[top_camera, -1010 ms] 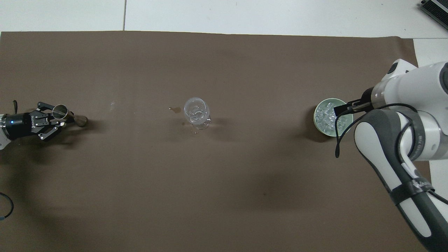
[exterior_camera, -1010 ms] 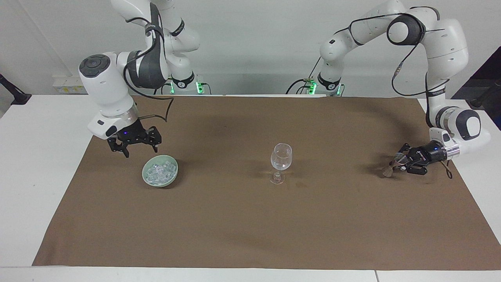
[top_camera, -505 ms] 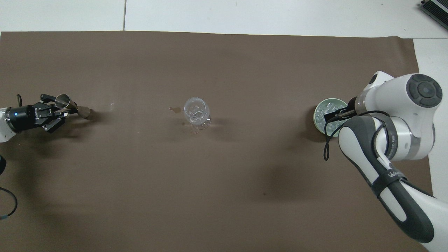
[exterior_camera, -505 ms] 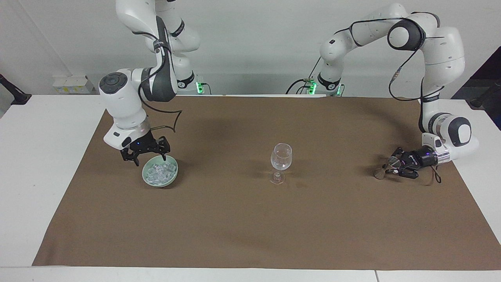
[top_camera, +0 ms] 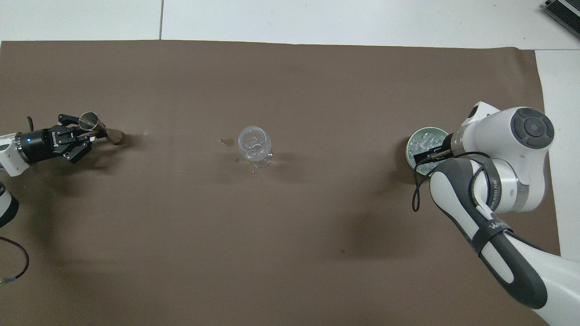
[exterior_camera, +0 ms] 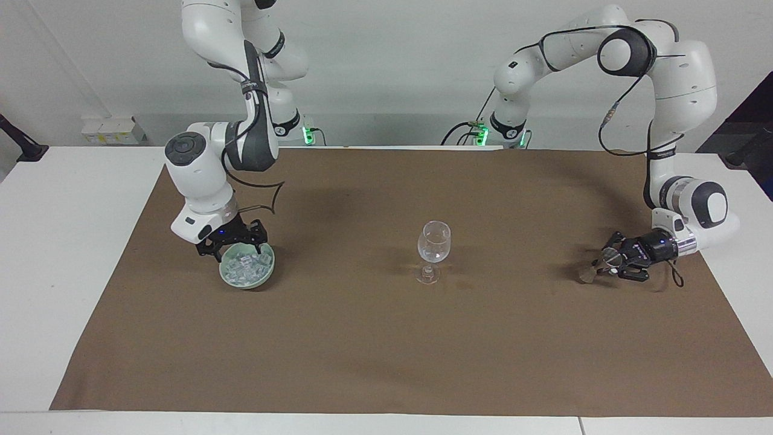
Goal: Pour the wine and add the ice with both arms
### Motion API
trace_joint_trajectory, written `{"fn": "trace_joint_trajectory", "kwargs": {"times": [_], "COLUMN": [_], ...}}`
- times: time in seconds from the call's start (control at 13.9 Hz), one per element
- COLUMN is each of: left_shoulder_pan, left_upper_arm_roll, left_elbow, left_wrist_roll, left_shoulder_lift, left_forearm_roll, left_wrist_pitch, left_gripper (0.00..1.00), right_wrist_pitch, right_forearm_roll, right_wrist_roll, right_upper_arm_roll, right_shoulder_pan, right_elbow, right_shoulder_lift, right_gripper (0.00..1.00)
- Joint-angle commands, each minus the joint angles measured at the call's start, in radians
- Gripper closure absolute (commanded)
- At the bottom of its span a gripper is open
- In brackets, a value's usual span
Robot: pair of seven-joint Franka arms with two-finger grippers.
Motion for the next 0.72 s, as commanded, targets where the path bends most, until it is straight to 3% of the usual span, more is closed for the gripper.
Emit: {"fn": "trace_joint_trajectory", "kwargs": {"times": [0.0,0.07,0.29,0.65], "left_shoulder_pan": [0.011,0.009,0.009,0.011], "left_upper_arm_roll": [-0.015,-0.015,-0.012,-0.011], "left_elbow": [0.037,0.037,0.034,0.033], "left_wrist_roll": [-0.017,-0.017,-0.017,-0.017], "left_shoulder_lift": [0.031,0.032,0.035,0.040], "left_forearm_roll": [-0.018,-0.018,-0.018,-0.016], "left_wrist_pitch": [0.008,0.008,0.008,0.006], "left_gripper": [1.00,1.00,1.00,1.00], "right_wrist_pitch": [0.023,0.026,0.066,0.075], "right_forearm_roll": [-0.017,-0.017,-0.018,-0.020], "right_wrist_roll": [0.012,0.014,0.011,0.012], "right_upper_arm_roll": [0.005,0.005,0.007,0.025], "right_shoulder_pan": [-0.002,-0.002,-0.002,-0.002], "right_elbow": [-0.015,-0.013,-0.010,-0.005], "right_shoulder_lift": [-0.005,-0.004,0.002,0.007], "right_gripper": [0.16,0.25,0.36,0.41]}}
